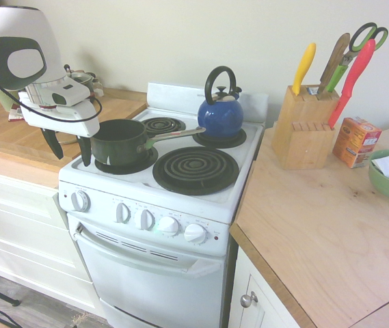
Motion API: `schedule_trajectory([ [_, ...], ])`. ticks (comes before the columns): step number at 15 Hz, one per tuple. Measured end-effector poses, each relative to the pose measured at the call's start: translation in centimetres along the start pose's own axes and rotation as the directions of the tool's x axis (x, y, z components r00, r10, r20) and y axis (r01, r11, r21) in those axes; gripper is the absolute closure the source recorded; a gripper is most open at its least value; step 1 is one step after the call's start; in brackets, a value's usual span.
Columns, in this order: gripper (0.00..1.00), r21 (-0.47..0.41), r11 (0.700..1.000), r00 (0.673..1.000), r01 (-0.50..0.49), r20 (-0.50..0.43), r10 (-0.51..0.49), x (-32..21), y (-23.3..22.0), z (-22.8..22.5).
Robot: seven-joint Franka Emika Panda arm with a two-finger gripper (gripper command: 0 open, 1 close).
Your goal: Cover the lid of the pot
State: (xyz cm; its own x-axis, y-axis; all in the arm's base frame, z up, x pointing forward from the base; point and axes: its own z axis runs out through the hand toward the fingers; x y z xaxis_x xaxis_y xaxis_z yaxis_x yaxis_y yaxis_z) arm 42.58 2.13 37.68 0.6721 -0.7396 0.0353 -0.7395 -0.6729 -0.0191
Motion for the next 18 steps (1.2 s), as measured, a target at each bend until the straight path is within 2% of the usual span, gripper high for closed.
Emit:
schedule_trajectory([
  [5,0.00,0.010,1.000,1.000,-0.021,-0.018,0.021,-1.5,-1.8,-0.8],
  [10,0.00,0.085,0.991,0.992,-0.100,-0.062,0.106,-5.6,-7.5,-3.5],
  [14,0.00,0.148,0.974,0.983,-0.171,-0.047,0.180,-5.2,-12.4,-3.0],
  [18,0.00,0.191,0.962,0.976,-0.196,-0.053,0.209,-6.3,-17.4,-2.5],
])
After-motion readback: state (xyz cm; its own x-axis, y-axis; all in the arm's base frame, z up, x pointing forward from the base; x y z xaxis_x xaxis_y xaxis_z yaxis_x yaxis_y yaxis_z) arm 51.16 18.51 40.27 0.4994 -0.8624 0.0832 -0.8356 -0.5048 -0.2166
